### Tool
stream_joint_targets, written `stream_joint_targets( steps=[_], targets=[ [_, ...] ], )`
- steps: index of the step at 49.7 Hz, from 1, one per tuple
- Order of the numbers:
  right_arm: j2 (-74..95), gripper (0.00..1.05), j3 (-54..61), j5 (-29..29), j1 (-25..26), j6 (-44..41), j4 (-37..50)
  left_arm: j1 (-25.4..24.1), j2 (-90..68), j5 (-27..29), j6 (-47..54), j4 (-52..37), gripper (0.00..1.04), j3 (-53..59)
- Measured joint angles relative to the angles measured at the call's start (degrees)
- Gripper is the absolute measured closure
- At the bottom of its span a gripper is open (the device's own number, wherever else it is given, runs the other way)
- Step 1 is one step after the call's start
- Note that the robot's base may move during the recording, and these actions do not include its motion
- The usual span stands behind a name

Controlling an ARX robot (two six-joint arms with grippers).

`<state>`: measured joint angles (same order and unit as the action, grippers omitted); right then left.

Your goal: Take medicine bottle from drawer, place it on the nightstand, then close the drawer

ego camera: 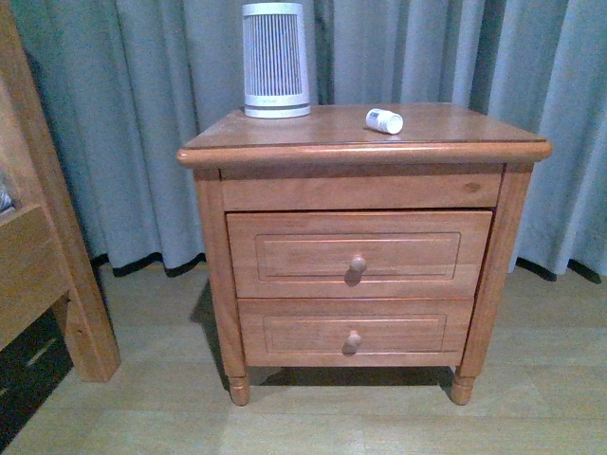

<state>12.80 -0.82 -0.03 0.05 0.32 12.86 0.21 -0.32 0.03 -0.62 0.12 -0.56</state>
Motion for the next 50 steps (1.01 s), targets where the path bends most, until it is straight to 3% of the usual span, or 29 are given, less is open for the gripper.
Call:
stream_joint_targets(
  steps=[4, 12, 28, 32, 38, 50],
  targets=[
    [-1.5, 1.01, 0.0, 0.0, 0.0, -0.1, -1.5, 0.0, 0.0, 0.0, 0.0, 0.0, 0.06, 0.0],
    [-2.0, 0.61, 0.0, 0.0, 0.0, -0.1, -1.7, 0.0, 0.0, 0.0, 0.0, 0.0, 0.06, 0.0],
    [-2.0, 0.12, 0.0, 0.0, 0.0, 0.0, -1.7, 0.0, 0.0, 0.0, 0.0, 0.0, 0.06, 0.0],
    [-2.7, 0.25, 0.0, 0.0, 0.0, -0.1, -2.7, 0.0, 0.0, 0.0, 0.0, 0.0, 0.06, 0.0],
    [-11.1, 0.45, 0.0, 0.0, 0.0, -0.1, -12.2, 0.0, 0.0, 0.0, 0.0, 0.0, 0.06, 0.0],
    [-12.4, 0.86, 0.0, 0.0, 0.0, -0.1, -12.7, 0.0, 0.0, 0.0, 0.0, 0.0, 0.06, 0.0]
  ],
)
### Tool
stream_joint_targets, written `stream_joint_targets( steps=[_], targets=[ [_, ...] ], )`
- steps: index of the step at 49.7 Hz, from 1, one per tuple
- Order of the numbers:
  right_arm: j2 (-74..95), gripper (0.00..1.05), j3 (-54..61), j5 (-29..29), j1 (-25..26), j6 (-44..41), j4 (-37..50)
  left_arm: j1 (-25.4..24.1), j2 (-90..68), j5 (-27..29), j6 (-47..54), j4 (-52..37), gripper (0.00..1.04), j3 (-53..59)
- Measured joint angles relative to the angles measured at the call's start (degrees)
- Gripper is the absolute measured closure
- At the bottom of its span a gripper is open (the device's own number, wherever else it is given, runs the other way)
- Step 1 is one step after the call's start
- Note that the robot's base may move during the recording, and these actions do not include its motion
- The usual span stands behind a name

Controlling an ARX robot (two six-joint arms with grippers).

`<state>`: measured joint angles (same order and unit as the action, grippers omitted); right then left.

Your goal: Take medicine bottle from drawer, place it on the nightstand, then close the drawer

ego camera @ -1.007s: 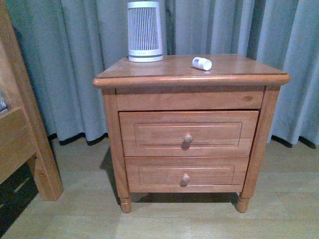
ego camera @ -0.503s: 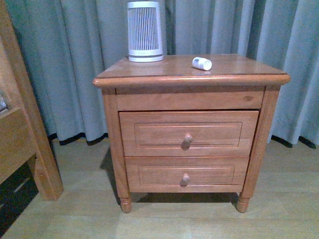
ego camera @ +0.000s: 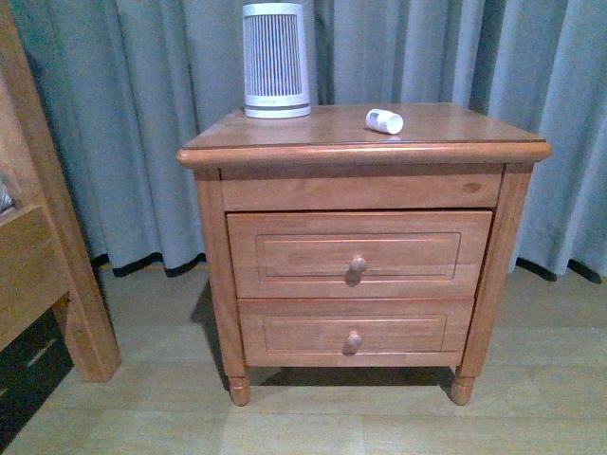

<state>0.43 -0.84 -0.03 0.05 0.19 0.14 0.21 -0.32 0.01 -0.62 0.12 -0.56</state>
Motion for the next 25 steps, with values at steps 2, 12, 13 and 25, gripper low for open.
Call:
stream_joint_targets(
  steps=[2, 12, 13, 25],
  targets=[
    [0.0, 0.93, 0.0, 0.0, 0.0, 0.0, 0.0, 0.0, 0.0, 0.0, 0.0, 0.0, 0.06, 0.0],
    [0.0, 0.97, 0.0, 0.0, 0.0, -0.1, 0.0, 0.0, 0.0, 0.0, 0.0, 0.0, 0.06, 0.0],
    [0.0, 0.95, 0.0, 0.0, 0.0, -0.1, 0.0, 0.0, 0.0, 0.0, 0.0, 0.0, 0.06, 0.0],
    [0.0, 0.54, 0.0, 0.0, 0.0, -0.1, 0.0, 0.0, 0.0, 0.0, 0.0, 0.0, 0.06, 0.0]
  ],
)
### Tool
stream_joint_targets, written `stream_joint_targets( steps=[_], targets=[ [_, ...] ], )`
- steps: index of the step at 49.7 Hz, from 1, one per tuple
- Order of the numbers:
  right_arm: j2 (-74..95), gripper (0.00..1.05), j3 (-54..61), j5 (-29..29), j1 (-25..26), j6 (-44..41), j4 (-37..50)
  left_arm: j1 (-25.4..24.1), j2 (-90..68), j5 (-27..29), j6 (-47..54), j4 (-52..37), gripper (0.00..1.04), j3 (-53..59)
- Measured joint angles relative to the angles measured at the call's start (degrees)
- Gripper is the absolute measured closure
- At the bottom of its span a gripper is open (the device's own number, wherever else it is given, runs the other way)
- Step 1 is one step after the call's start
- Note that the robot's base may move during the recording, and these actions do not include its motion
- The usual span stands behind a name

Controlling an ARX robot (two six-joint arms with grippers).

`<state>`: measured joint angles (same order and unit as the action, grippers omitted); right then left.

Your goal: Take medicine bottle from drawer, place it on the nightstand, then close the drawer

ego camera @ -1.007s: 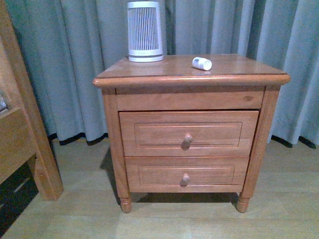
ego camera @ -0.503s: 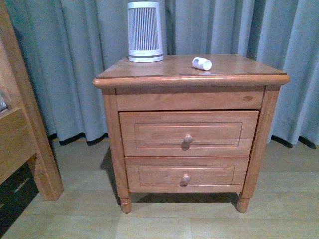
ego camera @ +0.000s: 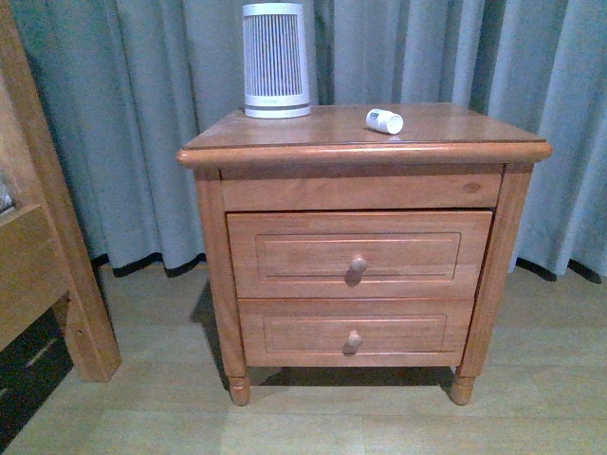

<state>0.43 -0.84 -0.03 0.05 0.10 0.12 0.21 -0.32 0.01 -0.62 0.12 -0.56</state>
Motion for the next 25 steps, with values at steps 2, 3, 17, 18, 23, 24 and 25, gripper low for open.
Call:
stream_joint_targets(
  steps=[2, 3, 17, 18, 23, 24, 25],
  targets=[
    [0.0, 0.47, 0.0, 0.0, 0.0, 0.0, 0.0, 0.0, 0.0, 0.0, 0.0, 0.0, 0.06, 0.0],
    [0.0, 0.42, 0.0, 0.0, 0.0, 0.0, 0.0, 0.0, 0.0, 0.0, 0.0, 0.0, 0.06, 0.0],
    [0.0, 0.07, 0.0, 0.0, 0.0, 0.0, 0.0, 0.0, 0.0, 0.0, 0.0, 0.0, 0.06, 0.0],
    [0.0, 0.07, 0.0, 0.0, 0.0, 0.0, 0.0, 0.0, 0.0, 0.0, 0.0, 0.0, 0.06, 0.0],
    [0.0, 0.07, 0.0, 0.0, 0.0, 0.0, 0.0, 0.0, 0.0, 0.0, 0.0, 0.0, 0.06, 0.0],
    [0.0, 0.07, 0.0, 0.0, 0.0, 0.0, 0.0, 0.0, 0.0, 0.0, 0.0, 0.0, 0.06, 0.0],
    [0.0, 0.07, 0.0, 0.0, 0.0, 0.0, 0.0, 0.0, 0.0, 0.0, 0.0, 0.0, 0.06, 0.0]
  ],
)
